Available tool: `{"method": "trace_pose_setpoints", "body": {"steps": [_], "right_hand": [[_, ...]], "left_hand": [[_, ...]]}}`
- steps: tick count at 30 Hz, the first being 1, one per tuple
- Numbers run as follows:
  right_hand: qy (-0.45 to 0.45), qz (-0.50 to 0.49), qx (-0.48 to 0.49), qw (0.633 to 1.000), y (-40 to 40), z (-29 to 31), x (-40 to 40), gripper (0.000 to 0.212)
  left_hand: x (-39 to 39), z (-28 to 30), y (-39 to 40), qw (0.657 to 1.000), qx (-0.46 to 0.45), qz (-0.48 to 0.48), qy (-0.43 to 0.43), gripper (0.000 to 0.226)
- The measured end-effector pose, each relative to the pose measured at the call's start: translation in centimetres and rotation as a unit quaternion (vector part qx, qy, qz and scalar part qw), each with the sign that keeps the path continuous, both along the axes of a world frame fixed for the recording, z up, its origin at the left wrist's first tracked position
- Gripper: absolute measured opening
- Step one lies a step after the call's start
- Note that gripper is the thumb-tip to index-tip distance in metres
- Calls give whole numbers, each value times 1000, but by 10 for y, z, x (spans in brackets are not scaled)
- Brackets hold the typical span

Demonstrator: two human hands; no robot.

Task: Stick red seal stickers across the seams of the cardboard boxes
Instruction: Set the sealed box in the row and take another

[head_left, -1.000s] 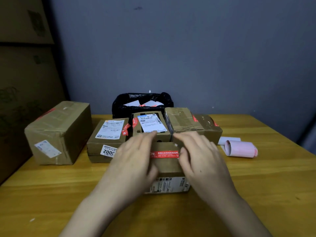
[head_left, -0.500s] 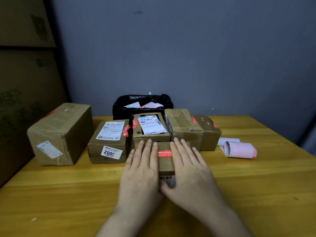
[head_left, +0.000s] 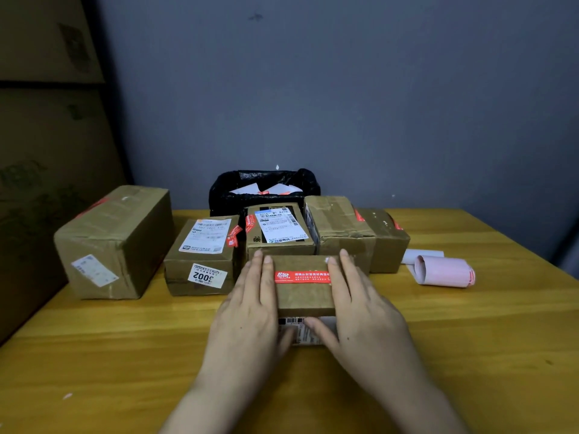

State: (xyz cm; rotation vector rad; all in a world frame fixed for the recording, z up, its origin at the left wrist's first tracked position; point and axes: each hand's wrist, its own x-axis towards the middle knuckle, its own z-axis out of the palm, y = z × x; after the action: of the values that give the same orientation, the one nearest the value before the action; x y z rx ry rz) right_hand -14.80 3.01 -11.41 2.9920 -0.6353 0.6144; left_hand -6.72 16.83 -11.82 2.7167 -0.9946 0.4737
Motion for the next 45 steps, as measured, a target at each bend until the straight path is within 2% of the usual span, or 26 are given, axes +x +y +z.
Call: {"method": "trace_pose_setpoints", "body": {"steps": [3, 7, 16, 18, 22, 24, 26, 29, 32, 37, 39, 40, 42, 44, 45], "right_hand": [[13, -5, -13, 1000, -1, 1, -1, 86], [-2, 6, -23, 1000, -4, -1, -3, 83], [-12, 19, 8, 1000, 0, -4, -6, 80], [-8, 20, 21, 1000, -1, -3, -6, 82], [-48, 58, 24, 997, -10, 0, -12, 83], [-47, 99, 65, 992, -20, 4, -18, 79], [-73, 117, 83, 987, -28, 6, -25, 79], [-96, 91, 29, 991, -34, 10, -32, 80], [-142, 75, -32, 986, -53, 13, -44, 73], [-215, 122, -115, 962, -102, 32, -64, 73], [-252, 126, -80, 956, -122, 38, -69, 68], [-289, 121, -29, 949, -132, 39, -70, 64], [-385, 101, 94, 913, -154, 39, -66, 54], [-454, 30, 177, 873, -178, 35, -57, 38], [-453, -21, 197, 869, -193, 30, -50, 33]], "left_hand": [[-7, 10, -3, 999, 29, -16, -37, 103], [-4, 13, 0, 999, 46, -7, -18, 108], [2, 3, 4, 999, 3, -30, -35, 100], [3, 2, 4, 997, -29, -66, -20, 99], [14, -1, 12, 969, -175, -132, 119, 97], [16, -3, 12, 948, -219, -164, 162, 101], [17, -3, 9, 934, -240, -184, 190, 103], [13, 4, 2, 910, -269, -207, 238, 96], [9, 20, -9, 893, -280, -236, 263, 86], [3, 59, -37, 881, -240, -283, 292, 79], [1, 76, -55, 875, -261, -279, 298, 81], [0, 83, -66, 869, -281, -276, 301, 81], [-1, 93, -88, 861, -313, -266, 300, 85], [0, 100, -108, 859, -339, -246, 293, 94], [0, 103, -119, 855, -357, -235, 293, 97]]}}
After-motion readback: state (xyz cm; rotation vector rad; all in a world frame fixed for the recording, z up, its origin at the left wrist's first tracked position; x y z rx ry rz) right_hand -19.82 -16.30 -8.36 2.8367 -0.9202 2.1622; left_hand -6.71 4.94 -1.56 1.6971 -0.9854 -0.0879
